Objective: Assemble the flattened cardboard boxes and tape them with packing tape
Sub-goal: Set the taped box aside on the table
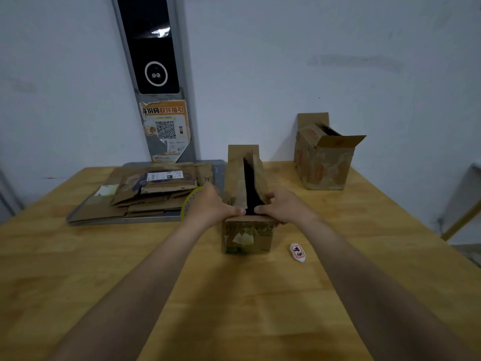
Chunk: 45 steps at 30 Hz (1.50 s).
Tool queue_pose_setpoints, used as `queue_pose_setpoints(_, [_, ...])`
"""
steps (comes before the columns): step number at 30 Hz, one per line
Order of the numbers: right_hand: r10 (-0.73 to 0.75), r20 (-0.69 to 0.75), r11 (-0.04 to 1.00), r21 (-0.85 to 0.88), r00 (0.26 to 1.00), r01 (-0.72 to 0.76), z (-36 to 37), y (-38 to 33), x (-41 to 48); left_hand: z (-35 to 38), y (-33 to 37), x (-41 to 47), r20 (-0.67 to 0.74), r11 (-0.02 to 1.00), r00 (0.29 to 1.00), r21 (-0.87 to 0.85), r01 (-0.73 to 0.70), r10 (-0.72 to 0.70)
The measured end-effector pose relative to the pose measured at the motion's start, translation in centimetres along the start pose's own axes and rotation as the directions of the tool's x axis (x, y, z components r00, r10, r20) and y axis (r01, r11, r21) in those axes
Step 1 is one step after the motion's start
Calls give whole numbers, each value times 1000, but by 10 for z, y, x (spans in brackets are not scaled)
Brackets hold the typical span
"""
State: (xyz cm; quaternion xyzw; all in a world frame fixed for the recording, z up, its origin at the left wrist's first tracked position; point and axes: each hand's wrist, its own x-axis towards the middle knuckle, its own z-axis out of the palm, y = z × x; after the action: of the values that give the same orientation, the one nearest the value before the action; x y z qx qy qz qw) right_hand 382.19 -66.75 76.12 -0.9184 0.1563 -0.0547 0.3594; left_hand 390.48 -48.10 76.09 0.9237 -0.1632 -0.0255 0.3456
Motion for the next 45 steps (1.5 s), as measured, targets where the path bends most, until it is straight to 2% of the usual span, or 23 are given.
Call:
queue_pose_setpoints(2, [-7, -45, 999, -48, 999, 5, 1, 3, 2, 3, -5, -1, -103, 993, 988, 32, -109, 112])
queue_pose_setpoints(4, [1, -58, 1000, -25, 998, -2, -3, 7, 2, 4, -13, 0, -135, 984, 977, -43, -174, 167])
queue_pose_setpoints(6, [22, -45, 998, 57, 999, -19, -9, 12, 1, 2, -24, 1, -126, 967, 976, -162, -195, 176])
queue_pose_setpoints(9, [20, -56, 982, 189, 998, -9, -12, 22, -7, 2, -41, 0, -127, 953, 986, -269, -139, 108])
queue_pose_setpoints(12, [-107, -136, 981, 144, 985, 127, -5, 26, -19, 3, -46, -3, -114, 947, 990, -299, -117, 87])
queue_pose_setpoints(14, [-235, -123, 969, 50, 964, 243, -1, 25, -24, 2, -45, -5, -108, 953, 986, -260, -153, 129])
queue_pose_setpoints(16, [-266, -86, 963, 9, 960, 268, -2, 24, -28, -1, -45, -5, -104, 958, 979, -209, -195, 176])
queue_pose_setpoints(21, [-152, 25, 984, 100, 988, 148, -8, 26, -34, -5, -48, -4, -66, 961, 984, -214, -176, 165])
queue_pose_setpoints(26, [-193, -187, 981, -7, 963, 195, 4, 20, -27, -4, -46, -3, -66, 958, 986, -237, -164, 152])
queue_pose_setpoints(30, [-222, -303, 975, -71, 927, 210, 13, 14, -33, -5, -47, -6, -35, 958, 990, -251, -142, 137])
queue_pose_setpoints(32, [-163, -366, 987, -55, 916, 154, 18, 14, -34, -3, -48, -10, -37, 957, 991, -259, -132, 127])
queue_pose_setpoints(34, [-89, -341, 995, 2, 936, 96, 17, 13, -33, 0, -46, -13, -73, 959, 989, -245, -142, 128])
queue_pose_setpoints(37, [-94, -244, 995, -7, 965, 95, 13, 12, -32, 7, -36, -16, -163, 969, 979, -193, -155, 124])
queue_pose_setpoints(40, [-40, -221, 998, -56, 974, 28, 5, 16, -27, 14, -16, -13, -234, 975, 953, -62, -212, 192])
queue_pose_setpoints(45, [45, -287, 981, -169, 957, -97, -16, 31, -10, 33, 20, 12, -159, 969, 955, 39, -246, 249])
